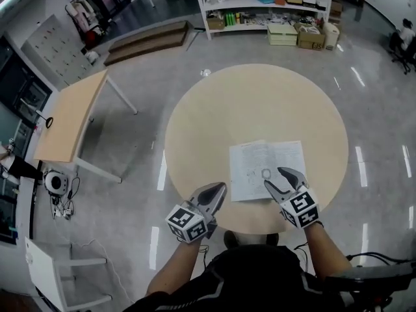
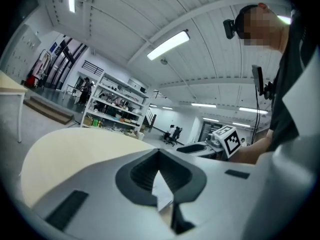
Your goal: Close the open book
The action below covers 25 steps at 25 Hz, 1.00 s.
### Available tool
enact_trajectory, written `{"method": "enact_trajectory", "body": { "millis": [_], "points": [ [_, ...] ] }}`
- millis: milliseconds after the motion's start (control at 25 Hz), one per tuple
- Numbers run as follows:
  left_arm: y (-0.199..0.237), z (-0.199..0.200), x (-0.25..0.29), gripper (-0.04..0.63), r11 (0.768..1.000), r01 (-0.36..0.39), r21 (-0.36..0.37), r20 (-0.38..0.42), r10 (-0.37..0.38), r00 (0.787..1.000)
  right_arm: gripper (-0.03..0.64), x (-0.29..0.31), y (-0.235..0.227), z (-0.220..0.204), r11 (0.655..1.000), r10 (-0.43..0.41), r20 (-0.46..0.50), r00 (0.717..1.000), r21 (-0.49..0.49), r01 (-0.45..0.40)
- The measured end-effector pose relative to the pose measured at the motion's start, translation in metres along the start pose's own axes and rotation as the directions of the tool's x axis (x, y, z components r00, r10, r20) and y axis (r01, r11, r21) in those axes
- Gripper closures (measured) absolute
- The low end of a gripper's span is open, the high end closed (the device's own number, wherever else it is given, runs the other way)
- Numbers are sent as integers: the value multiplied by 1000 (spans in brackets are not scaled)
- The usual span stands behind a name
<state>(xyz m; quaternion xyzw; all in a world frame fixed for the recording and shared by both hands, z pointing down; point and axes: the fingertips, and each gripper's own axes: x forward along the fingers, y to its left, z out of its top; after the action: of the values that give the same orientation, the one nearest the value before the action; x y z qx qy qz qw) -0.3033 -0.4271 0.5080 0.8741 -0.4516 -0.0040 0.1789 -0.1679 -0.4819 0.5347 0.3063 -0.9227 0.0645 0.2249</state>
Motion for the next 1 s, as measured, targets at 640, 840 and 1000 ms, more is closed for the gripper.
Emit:
{"method": "enact_trajectory", "body": {
  "millis": [640, 840, 1000],
  "points": [
    [12, -100, 27, 598, 997, -38, -70, -168, 26, 986, 330, 74, 49, -147, 859, -18, -364, 931, -482, -172],
    [12, -125, 24, 598, 995, -40, -90, -216, 20, 976, 330, 81, 47, -167, 782, -87, -361, 929, -602, -161],
    [13, -138, 19, 598, 992, -47, -114, -234, 19, 972, 330, 88, 45, -169, 695, -157, -328, 932, -707, -131]
  ]
}}
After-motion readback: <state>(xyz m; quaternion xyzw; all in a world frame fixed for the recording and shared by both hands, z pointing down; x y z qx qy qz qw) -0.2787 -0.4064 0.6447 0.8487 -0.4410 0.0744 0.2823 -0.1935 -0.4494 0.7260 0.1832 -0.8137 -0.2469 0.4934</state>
